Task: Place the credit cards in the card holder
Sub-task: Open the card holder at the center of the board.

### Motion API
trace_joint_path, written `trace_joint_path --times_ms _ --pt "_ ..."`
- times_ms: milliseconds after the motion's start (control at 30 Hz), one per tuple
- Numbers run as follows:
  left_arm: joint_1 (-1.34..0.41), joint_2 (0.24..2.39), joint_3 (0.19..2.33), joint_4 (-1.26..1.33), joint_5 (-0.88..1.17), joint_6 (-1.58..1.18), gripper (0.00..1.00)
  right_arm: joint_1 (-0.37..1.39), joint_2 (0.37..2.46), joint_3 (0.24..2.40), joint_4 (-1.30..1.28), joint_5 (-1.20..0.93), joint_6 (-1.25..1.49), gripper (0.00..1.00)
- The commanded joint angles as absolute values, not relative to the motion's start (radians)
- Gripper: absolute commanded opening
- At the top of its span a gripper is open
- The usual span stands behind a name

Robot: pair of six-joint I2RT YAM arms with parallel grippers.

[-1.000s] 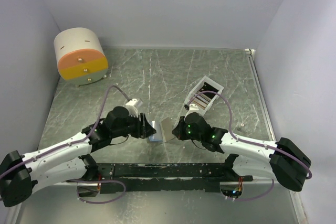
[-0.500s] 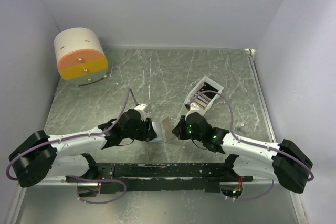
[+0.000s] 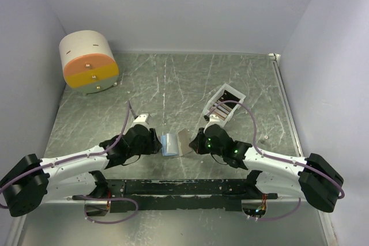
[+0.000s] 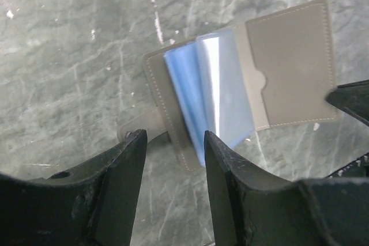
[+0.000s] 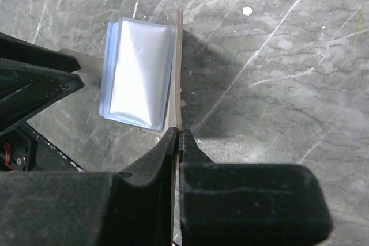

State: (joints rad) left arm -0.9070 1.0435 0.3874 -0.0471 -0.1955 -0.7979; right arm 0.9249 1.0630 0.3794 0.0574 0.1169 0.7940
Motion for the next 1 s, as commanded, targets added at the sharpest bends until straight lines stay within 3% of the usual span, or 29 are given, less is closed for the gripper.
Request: trace_joint_path --times_ms 0,233,467,967 --pt "-0.911 1.073 0.378 -0.075 -0.258 -0.829 0.56 0.927 1.07 0.353 0.08 0.128 0.807 0.0" --pt "-0.911 1.12 0.382 -0.071 -0.259 -0.868 0.63 0.927 1.067 0.323 0.093 0.14 0.817 0.0" --pt "-0.898 1.033 0.284 0.107 -0.146 -0.92 0.69 0.926 1.055 0.292 0.102 0.143 0.83 0.0" --pt "-0.879 0.973 0.189 0.33 -0.047 -0.914 0.73 0.926 1.043 0.286 0.097 0.141 0.835 0.0"
